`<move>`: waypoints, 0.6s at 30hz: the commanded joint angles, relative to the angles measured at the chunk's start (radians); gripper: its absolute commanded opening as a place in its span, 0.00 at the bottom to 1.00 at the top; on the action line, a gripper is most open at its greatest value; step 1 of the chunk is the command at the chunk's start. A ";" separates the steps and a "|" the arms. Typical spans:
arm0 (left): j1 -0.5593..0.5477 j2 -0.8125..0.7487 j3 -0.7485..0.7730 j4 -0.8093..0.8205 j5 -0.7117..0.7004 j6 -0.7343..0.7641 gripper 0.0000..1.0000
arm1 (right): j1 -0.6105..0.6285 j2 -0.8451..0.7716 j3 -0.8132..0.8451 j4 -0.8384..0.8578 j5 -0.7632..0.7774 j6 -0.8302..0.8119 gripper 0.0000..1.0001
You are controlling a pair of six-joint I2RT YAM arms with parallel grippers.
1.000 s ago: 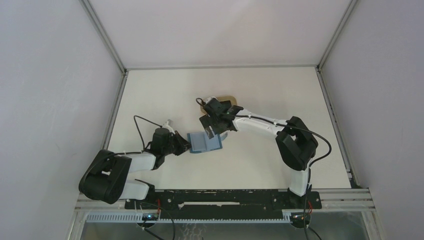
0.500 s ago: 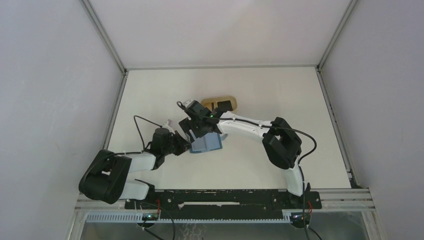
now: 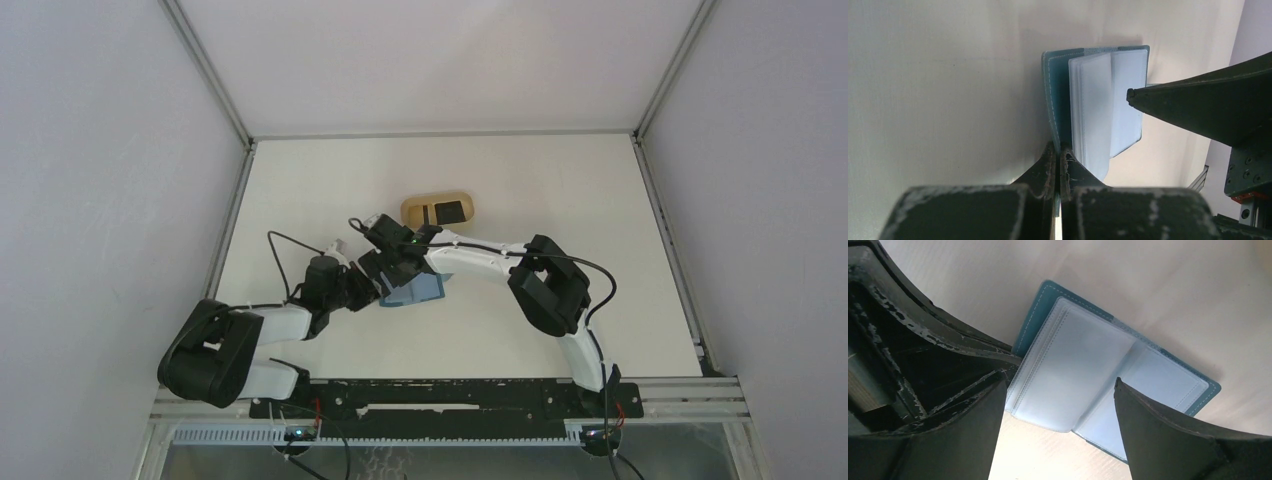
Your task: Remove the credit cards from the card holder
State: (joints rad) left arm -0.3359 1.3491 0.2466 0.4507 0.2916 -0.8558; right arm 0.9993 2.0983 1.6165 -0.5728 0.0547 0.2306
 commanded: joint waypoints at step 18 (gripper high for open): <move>-0.005 0.015 0.020 0.007 -0.016 0.014 0.00 | -0.051 -0.120 -0.189 0.030 0.051 -0.026 0.89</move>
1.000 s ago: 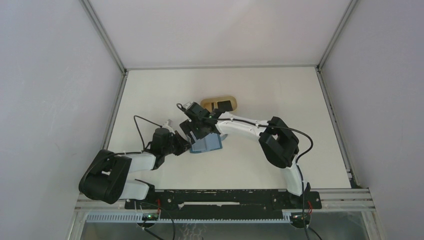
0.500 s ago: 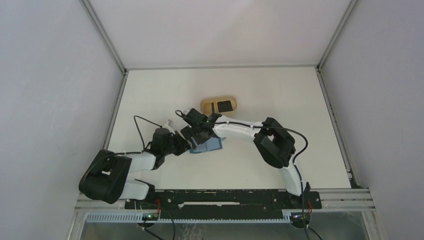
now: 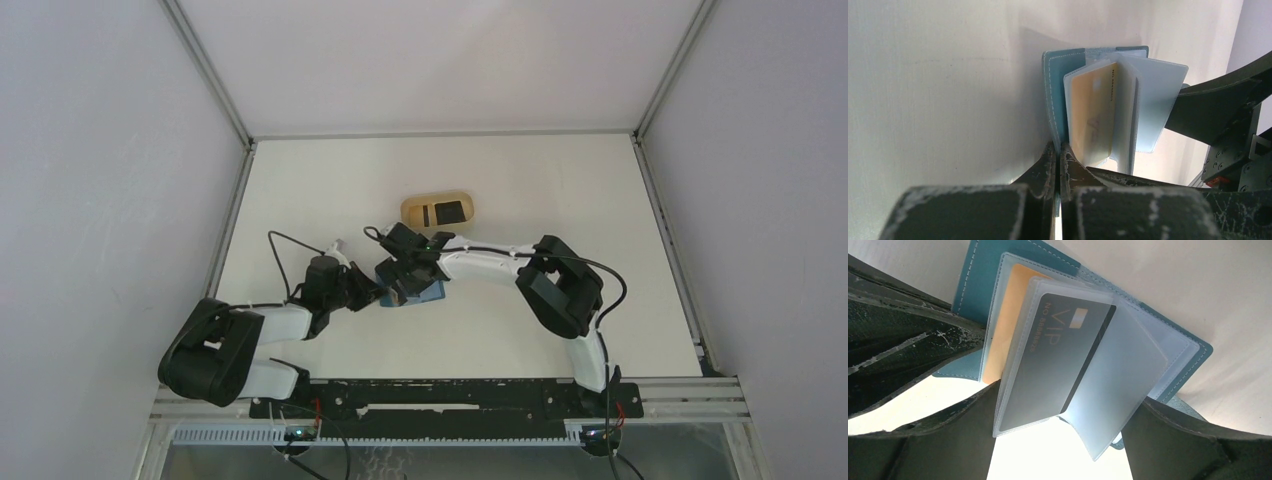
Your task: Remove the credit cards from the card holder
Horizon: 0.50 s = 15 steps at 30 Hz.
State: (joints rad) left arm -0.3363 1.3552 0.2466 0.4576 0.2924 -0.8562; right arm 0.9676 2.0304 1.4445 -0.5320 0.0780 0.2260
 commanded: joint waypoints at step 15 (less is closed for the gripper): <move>-0.005 0.013 0.027 -0.012 -0.021 0.019 0.00 | -0.071 -0.142 -0.077 -0.005 0.012 -0.032 0.90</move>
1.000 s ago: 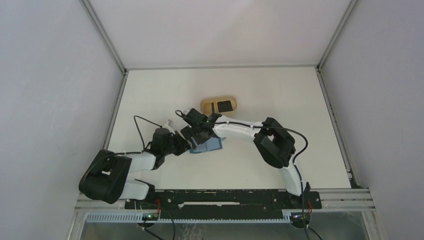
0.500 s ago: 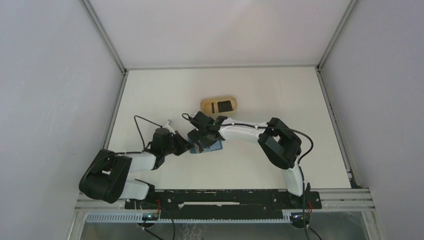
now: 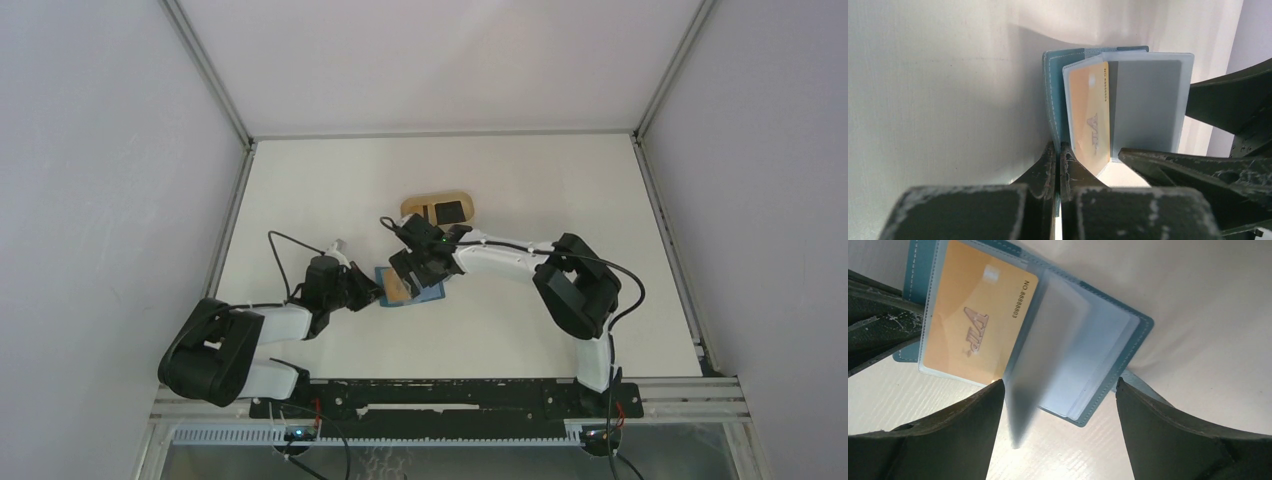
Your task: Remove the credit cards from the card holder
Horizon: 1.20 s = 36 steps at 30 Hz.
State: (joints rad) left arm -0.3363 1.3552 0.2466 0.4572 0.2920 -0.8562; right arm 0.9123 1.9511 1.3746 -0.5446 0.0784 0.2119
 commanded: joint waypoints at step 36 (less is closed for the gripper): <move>-0.005 0.124 -0.023 0.063 -0.072 0.029 0.00 | -0.160 -0.115 -0.213 0.568 -0.729 0.304 0.81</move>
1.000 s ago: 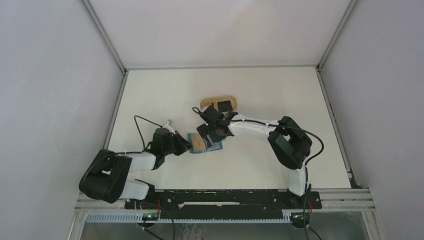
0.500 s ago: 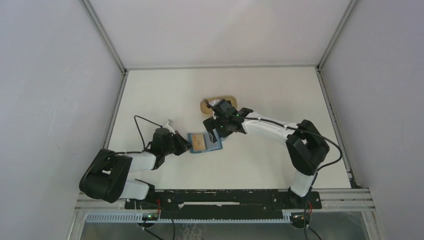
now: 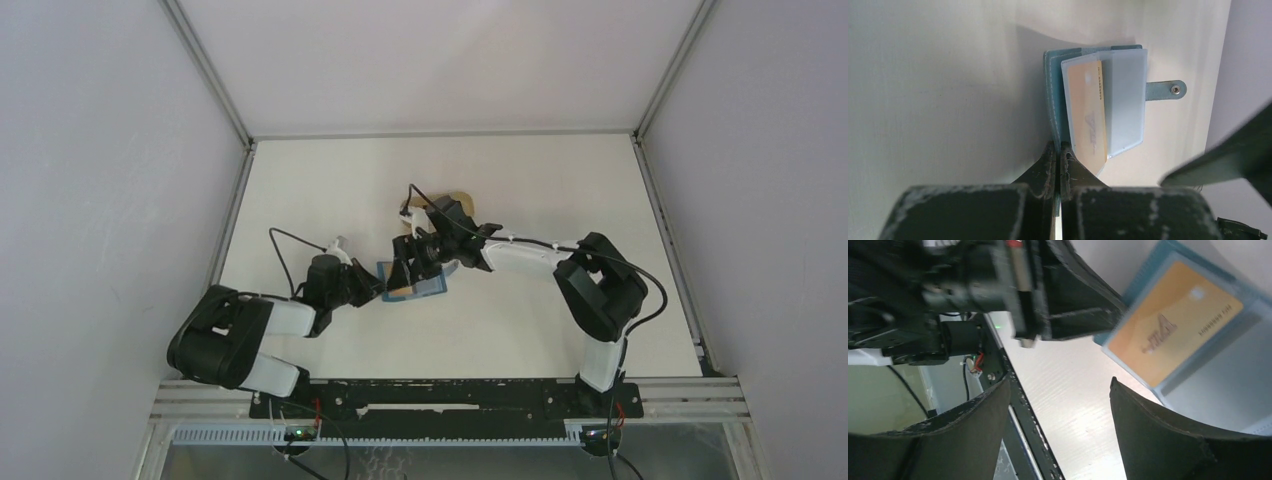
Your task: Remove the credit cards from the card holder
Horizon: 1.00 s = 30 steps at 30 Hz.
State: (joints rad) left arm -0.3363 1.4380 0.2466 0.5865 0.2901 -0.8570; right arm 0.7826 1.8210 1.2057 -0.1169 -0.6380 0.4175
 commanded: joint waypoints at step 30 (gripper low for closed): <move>-0.004 0.121 -0.012 -0.038 -0.057 0.026 0.00 | -0.091 0.157 -0.095 0.317 0.082 0.214 0.80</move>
State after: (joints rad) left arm -0.3363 1.5150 0.2481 0.7013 0.2935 -0.8658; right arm 0.6949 1.9614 1.1118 0.1318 -0.5571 0.5999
